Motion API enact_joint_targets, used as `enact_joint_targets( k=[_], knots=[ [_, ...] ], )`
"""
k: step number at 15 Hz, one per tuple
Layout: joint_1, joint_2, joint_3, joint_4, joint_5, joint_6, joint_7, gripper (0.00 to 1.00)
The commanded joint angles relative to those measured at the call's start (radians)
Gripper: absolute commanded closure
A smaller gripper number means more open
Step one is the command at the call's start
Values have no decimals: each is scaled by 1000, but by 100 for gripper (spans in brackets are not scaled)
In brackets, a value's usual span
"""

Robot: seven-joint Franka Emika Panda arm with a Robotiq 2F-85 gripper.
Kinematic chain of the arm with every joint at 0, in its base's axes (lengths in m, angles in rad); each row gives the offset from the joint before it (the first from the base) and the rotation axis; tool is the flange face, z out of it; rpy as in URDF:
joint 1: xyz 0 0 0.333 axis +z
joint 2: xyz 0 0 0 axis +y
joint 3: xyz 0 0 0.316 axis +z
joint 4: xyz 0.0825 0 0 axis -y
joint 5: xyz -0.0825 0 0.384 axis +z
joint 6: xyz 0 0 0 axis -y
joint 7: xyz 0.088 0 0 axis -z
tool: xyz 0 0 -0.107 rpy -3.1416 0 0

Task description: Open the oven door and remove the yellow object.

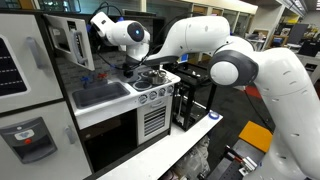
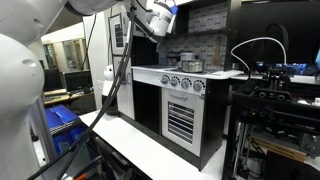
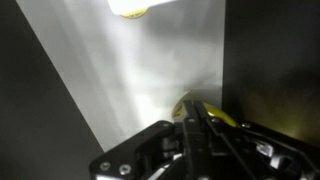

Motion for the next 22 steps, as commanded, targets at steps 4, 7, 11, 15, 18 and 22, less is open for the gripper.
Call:
enact_joint_targets(
  k=[4, 7, 11, 15, 18, 22],
  knots=[
    [-16, 25, 61, 61, 138, 45, 75, 62],
    [-7, 25, 62, 63, 199, 30, 147, 42],
    [23, 37, 11, 81, 258, 16, 271, 14],
    [69, 59, -91, 110, 285, 23, 422, 0],
    [101, 73, -168, 119, 295, 38, 536, 0],
    [128, 97, -242, 128, 322, 62, 681, 0]
  ],
)
